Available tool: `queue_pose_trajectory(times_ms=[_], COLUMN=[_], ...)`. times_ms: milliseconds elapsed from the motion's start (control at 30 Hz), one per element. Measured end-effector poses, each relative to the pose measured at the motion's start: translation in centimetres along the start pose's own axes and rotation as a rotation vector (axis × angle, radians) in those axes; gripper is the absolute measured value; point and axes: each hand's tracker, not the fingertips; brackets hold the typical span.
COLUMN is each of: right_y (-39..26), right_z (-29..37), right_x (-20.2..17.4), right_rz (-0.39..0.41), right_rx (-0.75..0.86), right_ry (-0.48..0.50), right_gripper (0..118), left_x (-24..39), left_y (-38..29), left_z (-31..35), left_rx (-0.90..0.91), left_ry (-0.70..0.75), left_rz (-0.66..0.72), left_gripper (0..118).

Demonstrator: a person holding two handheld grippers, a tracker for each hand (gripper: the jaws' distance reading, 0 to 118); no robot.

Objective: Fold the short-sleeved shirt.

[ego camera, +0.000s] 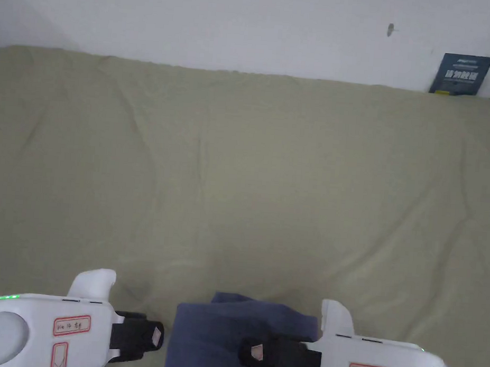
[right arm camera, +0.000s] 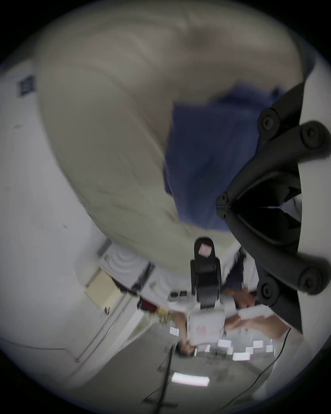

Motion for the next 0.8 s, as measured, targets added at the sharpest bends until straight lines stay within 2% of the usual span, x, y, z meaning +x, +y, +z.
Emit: queue_pose_trajectory(times_ms=[33, 67, 133, 200, 233, 267, 300, 333, 367, 400, 433, 467, 567, 667, 700, 733, 767, 800], right_y=[-0.1, -0.1, -0.9, -1.3, -1.4, -1.3, -1.3, -1.2, -1.3, -1.3, -1.2, -1.4, -1.5, -1.6, -1.6, -1.6, -1.5, -1.5], right_z=[-0.3, -0.3, 0.4, 1.3, 1.8, 2.0, 1.9, 1.8, 1.7, 1.6, 1.7, 1.7, 1.7, 1.6, 1.6, 1.6, 1.8, 2.0], right_x=[1.6, 3.1, 6.5, 9.0, 9.3, 9.2, 8.8, 8.7, 8.3, 8.5, 8.7, 8.9, 9.1, 9.5, 9.5, 9.4, 9.4, 9.0], right_rz=[-0.041, -0.081, -0.153, -0.258, -0.281, -0.264, -0.241, -0.225, -0.227, -0.234, -0.245, -0.255, -0.268, -0.291, -0.293, -0.29, -0.284, -0.269], right_rx=[-0.025, -0.039, -0.061, -0.056, -0.035, -0.029, -0.029, -0.034, -0.035, -0.035, -0.034, -0.031, -0.028, -0.025, -0.025, -0.024, -0.016, -0.01], right_ry=[0.012, 0.013, 0.008, 0.115, 0.137, 0.12, 0.105, 0.104, 0.102, 0.105, 0.116, 0.125, 0.14, 0.159, 0.159, 0.157, 0.15, 0.126], right_gripper=[0, 0, 0, 1, 0, 0, 0, 0, 0, 1, 1, 1, 1, 1, 0, 1, 1, 1], left_x=[-1.1, -1.5, -2.4, -3.3, -3.6, -3.8, -3.7, -3.8, -3.9, -4.4, -4.4, -4.7, -4.5, -2.6, -2.2, -2.5, -2.6, -3.2], left_y=[0.1, -0.1, -0.3, -0.3, -0.3, -0.3, -0.3, -0.2, -0.3, -0.3, 0.0, 0.0, 0.3, -0.6, -0.7, -0.7, -0.7, -1.0], left_z=[-0.2, -0.9, -1.4, -1.9, -2.2, -2.6, -3.0, -3.5, -4.7, -4.7, -5.5, -6.5, -8.5, -11.0, -11.2, -11.4, -11.5, -11.7], left_rx=[-0.007, -0.035, -0.048, -0.064, -0.077, -0.101, -0.114, -0.128, -0.166, -0.163, -0.19, -0.228, -0.22, -0.237, -0.23, -0.214, -0.207, -0.192], left_ry=[0.006, -0.091, -0.138, -0.228, -0.283, -0.338, -0.368, -0.365, -0.399, -0.448, -0.474, -0.475, -0.631, -0.675, -0.666, -0.6, -0.514, -0.438], left_rz=[0.022, 0.05, 0.072, 0.111, 0.125, 0.127, 0.128, 0.115, 0.121, 0.045, 0.158, 0.181, 0.204, 0.194, 0.166, 0.149, 0.135, 0.098], left_gripper=[0, 0, 0, 1, 16, 51, 99, 118, 116, 116, 116, 116, 116, 114, 105, 75, 33, 26])
